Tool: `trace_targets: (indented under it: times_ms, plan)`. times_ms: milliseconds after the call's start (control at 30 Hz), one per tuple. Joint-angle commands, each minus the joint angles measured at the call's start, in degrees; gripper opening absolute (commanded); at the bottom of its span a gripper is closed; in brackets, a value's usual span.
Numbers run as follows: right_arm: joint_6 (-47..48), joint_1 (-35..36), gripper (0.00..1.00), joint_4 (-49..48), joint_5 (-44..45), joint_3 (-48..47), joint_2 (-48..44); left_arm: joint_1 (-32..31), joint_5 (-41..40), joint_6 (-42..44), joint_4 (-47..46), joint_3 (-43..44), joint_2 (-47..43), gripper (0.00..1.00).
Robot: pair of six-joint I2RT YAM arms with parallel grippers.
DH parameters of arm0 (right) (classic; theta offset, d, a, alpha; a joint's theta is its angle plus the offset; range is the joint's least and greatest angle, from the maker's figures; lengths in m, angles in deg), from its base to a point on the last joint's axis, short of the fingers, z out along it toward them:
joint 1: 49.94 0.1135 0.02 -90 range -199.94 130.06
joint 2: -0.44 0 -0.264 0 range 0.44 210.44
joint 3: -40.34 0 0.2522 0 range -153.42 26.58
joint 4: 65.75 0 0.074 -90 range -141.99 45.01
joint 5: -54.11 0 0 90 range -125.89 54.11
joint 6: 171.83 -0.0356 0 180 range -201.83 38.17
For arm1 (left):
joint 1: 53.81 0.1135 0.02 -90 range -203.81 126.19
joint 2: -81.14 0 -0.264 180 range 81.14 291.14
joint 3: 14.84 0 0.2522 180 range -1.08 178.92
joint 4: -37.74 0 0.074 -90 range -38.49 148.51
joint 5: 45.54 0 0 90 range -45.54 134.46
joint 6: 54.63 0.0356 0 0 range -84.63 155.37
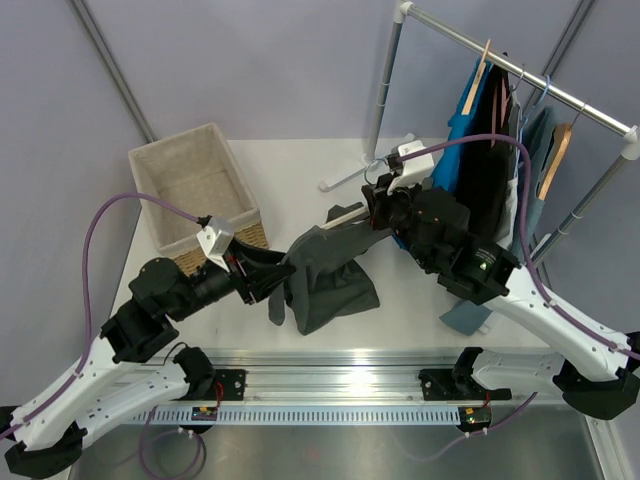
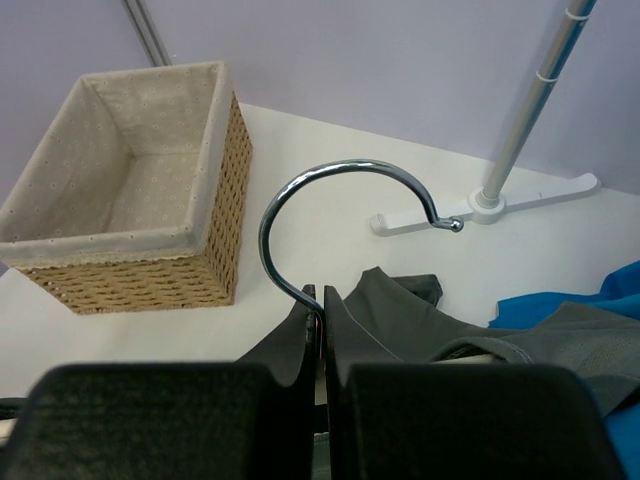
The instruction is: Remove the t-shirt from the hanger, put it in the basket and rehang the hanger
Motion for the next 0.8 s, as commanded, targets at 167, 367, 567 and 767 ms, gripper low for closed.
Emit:
trace_targets:
  times_ms: [167,367,567,767]
  plan:
    - [-0.61,-0.53,0.00,1.42,1.44,-7.11,-2.11,-0.23,3.82,-1.18,-2.64,-0.39,0.95,0.00]
    - [-3.32,-6.85,0.00,5.81,-1.88,-10.18,-1.50,-0.23,-6.35,-3.38,1.65,0.40,-1.33,0.00]
    - [-4.83,-11.87,0.00,8.28,-5.07,-10.80,-2.64,-0.23,-21.57,-3.99,8.95,0.40,-5.02,0.00]
    - [-5.61,-11.96,0.00,8.98,-5.93,-12.29,-3.61,-0.23,-25.27,-4.87,12.21,0.75,-4.94,0.00]
